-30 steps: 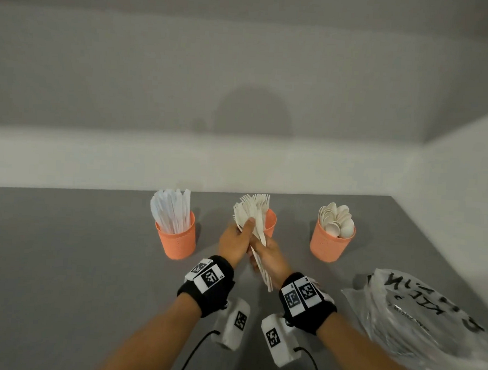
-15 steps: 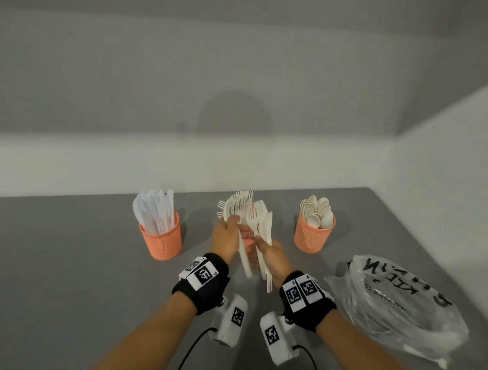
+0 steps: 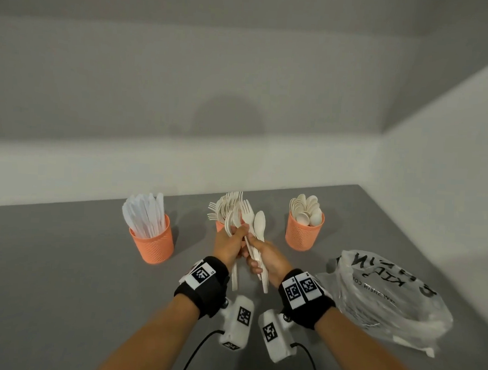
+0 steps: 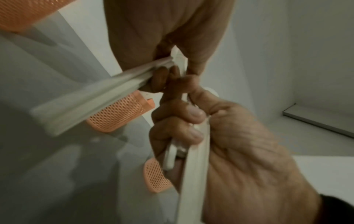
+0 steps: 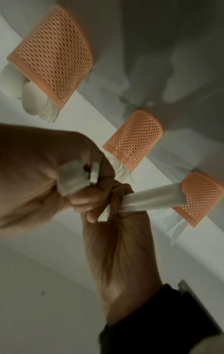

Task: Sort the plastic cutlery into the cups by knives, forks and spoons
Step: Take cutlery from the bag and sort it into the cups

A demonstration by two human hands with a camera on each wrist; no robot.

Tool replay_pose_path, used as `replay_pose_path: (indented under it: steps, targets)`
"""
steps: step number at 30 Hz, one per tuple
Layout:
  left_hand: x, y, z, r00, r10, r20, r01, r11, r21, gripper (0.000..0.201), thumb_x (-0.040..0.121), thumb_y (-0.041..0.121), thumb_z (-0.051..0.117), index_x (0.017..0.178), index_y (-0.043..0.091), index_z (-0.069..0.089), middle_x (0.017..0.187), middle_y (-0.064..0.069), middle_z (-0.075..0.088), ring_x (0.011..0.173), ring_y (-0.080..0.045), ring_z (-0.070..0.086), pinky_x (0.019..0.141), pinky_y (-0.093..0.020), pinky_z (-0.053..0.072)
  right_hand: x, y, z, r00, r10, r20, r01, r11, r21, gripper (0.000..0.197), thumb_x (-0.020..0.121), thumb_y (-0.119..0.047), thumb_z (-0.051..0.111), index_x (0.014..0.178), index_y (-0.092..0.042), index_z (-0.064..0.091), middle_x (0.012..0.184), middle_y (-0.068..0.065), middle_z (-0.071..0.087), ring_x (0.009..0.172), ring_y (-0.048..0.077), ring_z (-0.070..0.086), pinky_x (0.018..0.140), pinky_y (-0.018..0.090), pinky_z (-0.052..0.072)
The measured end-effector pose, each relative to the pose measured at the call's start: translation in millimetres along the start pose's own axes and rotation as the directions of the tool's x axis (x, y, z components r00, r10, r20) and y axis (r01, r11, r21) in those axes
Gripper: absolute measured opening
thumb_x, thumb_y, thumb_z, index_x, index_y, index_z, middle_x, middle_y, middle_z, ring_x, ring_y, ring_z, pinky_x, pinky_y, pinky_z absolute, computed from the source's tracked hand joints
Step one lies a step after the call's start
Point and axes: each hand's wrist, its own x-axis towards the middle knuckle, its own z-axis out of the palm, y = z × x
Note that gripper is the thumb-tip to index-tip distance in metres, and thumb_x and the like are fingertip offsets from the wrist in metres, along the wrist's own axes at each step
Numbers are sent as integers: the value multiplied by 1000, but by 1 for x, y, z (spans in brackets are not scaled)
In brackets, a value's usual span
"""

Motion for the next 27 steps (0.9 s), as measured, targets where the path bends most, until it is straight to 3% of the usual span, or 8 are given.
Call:
replay_pose_path:
  steps: [2, 5, 7, 10, 13, 17, 21, 27]
  targets:
    - [1, 5, 2, 997, 3, -75, -6, 999, -38, 18, 94, 13, 46, 80, 7, 56, 54, -2, 57, 41, -9, 52, 42, -18, 44, -2, -1, -3, 1000, 14, -24, -14, 1000, -2, 33, 99, -30, 38, 88, -8, 60, 59, 1, 58, 38, 6, 49, 36, 16, 38]
    - [7, 13, -1, 987, 11, -157, -24, 996, -81, 24, 97, 13, 33, 94, 7, 56, 73, -9, 61, 63, -20, 59, 52, -23, 49, -5, -3, -10, 999, 34, 9, -34, 999, 4, 32, 101, -30, 35, 106, -14, 62, 81, 7, 66, 66, 14, 64, 58, 25, 56]
    - [13, 17, -5, 981, 33, -194, -53, 994, -100, 25, 96, 12, 29, 91, 9, 54, 65, -8, 58, 54, -17, 58, 46, -21, 47, -7, -5, -14, 999, 50, 0, -50, 999, -17, 33, 101, -28, 34, 117, -12, 58, 86, 6, 65, 73, 15, 63, 59, 23, 56]
    - [18, 20, -9, 979, 45, -197, -66, 992, -103, 31, 97, 12, 35, 69, 10, 48, 45, -1, 43, 29, -7, 41, 35, -16, 36, -9, -7, -20, 998, 21, -55, -28, 990, -135, 36, 100, -26, 37, 128, -9, 53, 72, 0, 56, 49, 4, 46, 40, 13, 39]
    - [15, 18, -9, 991, -7, -132, 1, 999, -47, 35, 94, 17, 50, 59, 13, 45, 32, 8, 37, 27, -4, 32, 35, -15, 28, -10, -8, -22, 1000, -11, -23, 8, 993, -119, 36, 100, -28, 37, 128, -10, 52, 64, -2, 42, 33, 1, 29, 32, 11, 23]
    - [3, 13, -2, 1000, -24, 16, 24, 1000, 12, 30, 84, 27, 66, 64, 10, 51, 38, 6, 43, 30, -6, 34, 34, -16, 26, -13, -12, -15, 999, 7, 34, -4, 994, -109, 41, 97, -44, 36, 108, -12, 60, 54, -5, 46, 30, 1, 27, 30, 12, 21]
    - [0, 9, 3, 1000, -5, 7, 5, 1000, 18, 26, 79, 27, 71, 88, 9, 55, 59, -6, 50, 45, -13, 42, 35, -15, 29, -15, -12, -14, 998, 8, 67, 1, 990, -141, 45, 96, -47, 36, 98, -8, 57, 51, -5, 50, 29, 1, 29, 30, 13, 23]
    - [-1, 8, 4, 999, -35, 15, 36, 997, -74, 14, 83, 12, 59, 72, 9, 51, 42, 3, 41, 32, -6, 34, 34, -15, 25, -20, -14, -15, 998, -37, 59, 47, 984, -175, 40, 97, -44, 37, 89, -10, 56, 50, -3, 54, 30, 4, 35, 32, 13, 26]
